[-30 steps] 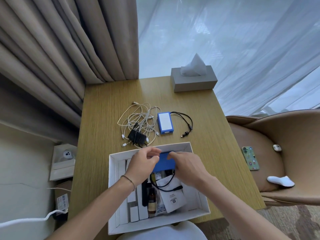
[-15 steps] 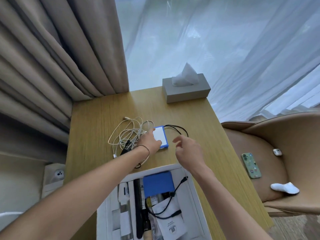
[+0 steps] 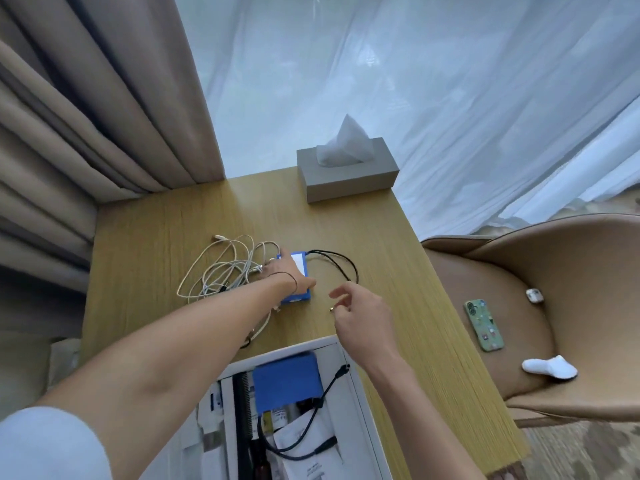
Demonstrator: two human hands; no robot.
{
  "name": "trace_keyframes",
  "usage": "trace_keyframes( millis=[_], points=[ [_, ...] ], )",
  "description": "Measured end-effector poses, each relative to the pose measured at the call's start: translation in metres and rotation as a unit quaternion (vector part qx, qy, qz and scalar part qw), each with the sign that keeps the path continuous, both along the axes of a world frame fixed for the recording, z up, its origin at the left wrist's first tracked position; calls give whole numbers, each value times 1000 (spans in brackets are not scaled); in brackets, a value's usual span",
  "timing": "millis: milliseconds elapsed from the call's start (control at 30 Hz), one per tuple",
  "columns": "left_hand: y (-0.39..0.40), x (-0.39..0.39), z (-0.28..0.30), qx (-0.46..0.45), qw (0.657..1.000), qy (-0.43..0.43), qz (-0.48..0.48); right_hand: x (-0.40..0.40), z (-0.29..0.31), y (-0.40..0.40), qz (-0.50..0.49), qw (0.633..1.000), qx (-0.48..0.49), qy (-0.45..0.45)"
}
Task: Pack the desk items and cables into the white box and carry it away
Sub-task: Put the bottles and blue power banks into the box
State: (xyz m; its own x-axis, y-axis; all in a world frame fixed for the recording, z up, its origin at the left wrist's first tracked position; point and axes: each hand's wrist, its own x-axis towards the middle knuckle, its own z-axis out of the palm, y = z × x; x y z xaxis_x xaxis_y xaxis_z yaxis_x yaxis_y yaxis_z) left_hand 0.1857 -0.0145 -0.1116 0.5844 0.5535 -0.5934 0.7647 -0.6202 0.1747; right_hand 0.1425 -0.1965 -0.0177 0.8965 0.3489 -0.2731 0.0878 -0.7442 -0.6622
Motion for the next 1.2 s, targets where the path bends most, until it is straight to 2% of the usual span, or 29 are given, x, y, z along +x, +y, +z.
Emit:
trace_keyframes(
  millis=[267,400,533,600,667,733,767,833,900,1033,1100,1167,1200],
  points=[
    [-2,-29,36,-66,989,-133,-2,2,24,-9,2,999,30,-23],
    [1,-52,73,-101,973,-206,-7,1,42,1,16,996,36,-80],
    [1,-78,111,-134,944,-300,22,3,63,14,32,984,48,-168],
    [1,-93,127,-162,927,-336,33,5,76,20,56,976,19,-210],
    [2,-110,140,-207,908,-361,46,2,91,26,91,965,-34,-244],
    [3,-127,151,-266,885,-372,83,0,104,30,125,958,-36,-256],
    [3,-136,155,-296,872,-374,109,-1,112,31,132,967,0,-217],
    [4,-154,159,-342,846,-379,158,-3,128,35,156,979,113,-62],
    [2,-174,160,-367,826,-384,189,-10,142,38,198,961,188,33],
    [5,-223,155,-446,801,-369,154,-34,158,43,325,925,189,56],
    [16,-248,149,-545,754,-321,179,-41,159,42,364,912,170,76],
    [25,-270,141,-632,680,-259,266,-46,160,39,413,892,154,101],
    [26,-279,138,-648,657,-226,311,-50,160,38,438,881,144,108]
  ],
)
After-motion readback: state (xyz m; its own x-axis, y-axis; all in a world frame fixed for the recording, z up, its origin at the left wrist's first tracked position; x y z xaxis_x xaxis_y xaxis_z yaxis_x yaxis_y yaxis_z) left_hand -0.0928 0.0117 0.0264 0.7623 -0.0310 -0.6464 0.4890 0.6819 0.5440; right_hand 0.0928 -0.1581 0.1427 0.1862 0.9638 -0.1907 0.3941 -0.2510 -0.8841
